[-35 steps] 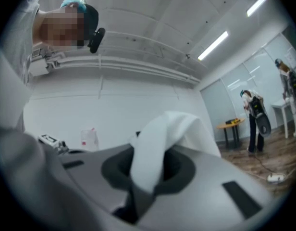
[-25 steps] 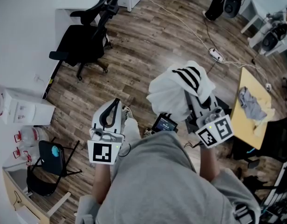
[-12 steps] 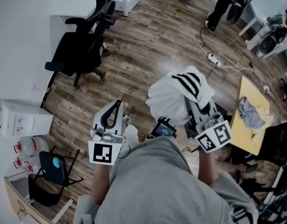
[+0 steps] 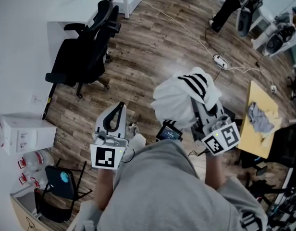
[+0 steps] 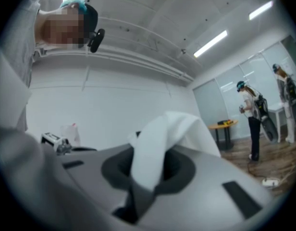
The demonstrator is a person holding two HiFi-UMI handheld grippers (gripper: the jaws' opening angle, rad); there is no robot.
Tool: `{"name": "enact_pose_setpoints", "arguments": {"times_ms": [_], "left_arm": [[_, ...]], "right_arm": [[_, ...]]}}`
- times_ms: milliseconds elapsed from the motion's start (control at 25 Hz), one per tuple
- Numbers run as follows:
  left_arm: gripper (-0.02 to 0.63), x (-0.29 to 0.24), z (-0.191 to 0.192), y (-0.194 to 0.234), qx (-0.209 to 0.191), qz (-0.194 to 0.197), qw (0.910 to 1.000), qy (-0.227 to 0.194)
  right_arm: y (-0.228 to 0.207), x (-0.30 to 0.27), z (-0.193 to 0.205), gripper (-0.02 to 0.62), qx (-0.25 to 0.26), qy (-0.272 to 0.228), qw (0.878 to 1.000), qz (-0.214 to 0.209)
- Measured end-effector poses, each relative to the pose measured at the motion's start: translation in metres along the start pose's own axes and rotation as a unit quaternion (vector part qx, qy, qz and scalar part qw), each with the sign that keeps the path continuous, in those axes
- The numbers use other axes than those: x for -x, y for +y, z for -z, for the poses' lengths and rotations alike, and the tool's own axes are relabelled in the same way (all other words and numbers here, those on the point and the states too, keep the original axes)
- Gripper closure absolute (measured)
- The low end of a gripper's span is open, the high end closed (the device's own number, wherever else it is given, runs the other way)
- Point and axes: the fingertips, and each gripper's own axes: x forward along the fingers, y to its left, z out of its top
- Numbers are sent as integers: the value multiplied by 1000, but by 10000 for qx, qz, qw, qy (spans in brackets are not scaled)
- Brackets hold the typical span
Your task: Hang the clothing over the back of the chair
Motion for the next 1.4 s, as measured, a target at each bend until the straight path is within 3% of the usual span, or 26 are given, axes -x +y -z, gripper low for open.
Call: {"name": "enact_pose_setpoints", "arguments": {"times_ms": [560, 1120, 1400], "left_arm": [[569, -31, -4, 77, -20, 393, 9990, -203], [569, -37, -2, 91, -57, 392, 9990, -211], [569, -40, 2, 97, -68, 164, 9997, -167]], "right_arm": [[-1, -64, -16, 534, 203, -243, 9981, 534], [-6, -84, -21, 534, 222, -303, 9979, 534], [-20, -99, -18, 534, 207, -234, 9987, 402]]}}
